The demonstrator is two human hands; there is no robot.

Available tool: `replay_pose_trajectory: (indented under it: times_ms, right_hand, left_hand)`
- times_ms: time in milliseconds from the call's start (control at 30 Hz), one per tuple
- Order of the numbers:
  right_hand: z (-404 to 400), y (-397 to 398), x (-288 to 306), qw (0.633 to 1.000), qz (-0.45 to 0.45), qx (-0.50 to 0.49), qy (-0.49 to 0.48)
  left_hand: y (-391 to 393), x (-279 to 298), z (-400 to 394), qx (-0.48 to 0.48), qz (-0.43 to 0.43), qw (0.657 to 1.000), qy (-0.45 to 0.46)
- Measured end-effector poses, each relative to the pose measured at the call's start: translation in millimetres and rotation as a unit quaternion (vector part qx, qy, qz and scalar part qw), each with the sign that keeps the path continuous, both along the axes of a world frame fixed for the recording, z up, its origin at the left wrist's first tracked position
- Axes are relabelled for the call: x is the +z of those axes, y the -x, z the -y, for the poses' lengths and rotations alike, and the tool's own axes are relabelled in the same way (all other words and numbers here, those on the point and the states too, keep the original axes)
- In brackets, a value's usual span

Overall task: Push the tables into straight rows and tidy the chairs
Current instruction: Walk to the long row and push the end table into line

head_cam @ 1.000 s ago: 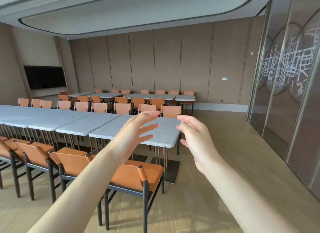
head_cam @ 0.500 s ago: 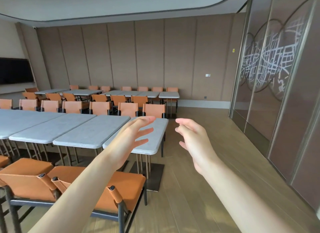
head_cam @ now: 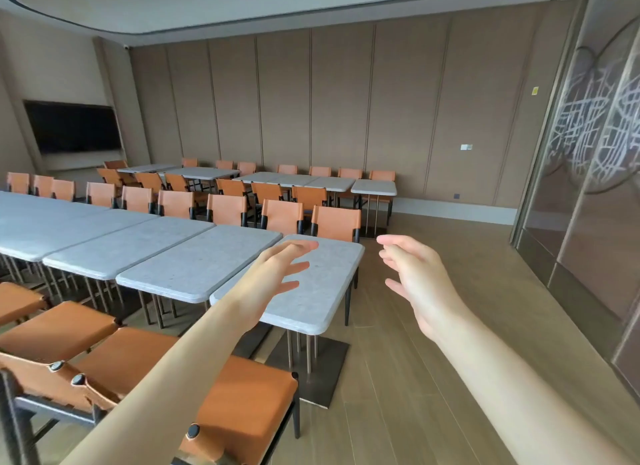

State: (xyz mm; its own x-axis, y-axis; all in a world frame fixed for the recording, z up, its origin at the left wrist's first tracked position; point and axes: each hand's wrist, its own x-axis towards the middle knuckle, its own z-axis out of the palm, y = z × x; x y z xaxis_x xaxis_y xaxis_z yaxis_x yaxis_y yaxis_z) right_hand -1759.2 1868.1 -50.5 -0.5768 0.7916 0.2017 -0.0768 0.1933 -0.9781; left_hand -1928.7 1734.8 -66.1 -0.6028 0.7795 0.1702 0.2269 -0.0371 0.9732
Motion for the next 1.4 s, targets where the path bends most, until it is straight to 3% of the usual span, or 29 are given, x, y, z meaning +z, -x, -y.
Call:
replay_pose_trajectory:
  times_ms: [533, 800, 1100, 1400]
  right_hand:
    - [-78, 228, -109, 0.991, 0.083, 0.061, 0.087]
    - [-125, 349, -105, 0.991, 0.101, 0.041, 0.075]
    - [-208, 386, -93, 0.994, 0.101, 0.013, 0.045]
    - [-338, 385, -98, 0.991, 0.121, 0.056, 0.031]
  left_hand:
    - [208, -104, -56, 0.079, 0.029, 0.989, 0.125]
    - [346, -110, -125, 0.058, 0.014, 0.989, 0.134]
    - [395, -120, -221, 0.003, 0.013, 0.994, 0.106]
    - [399, -125, -362, -0.006, 0.008, 0.994, 0.107]
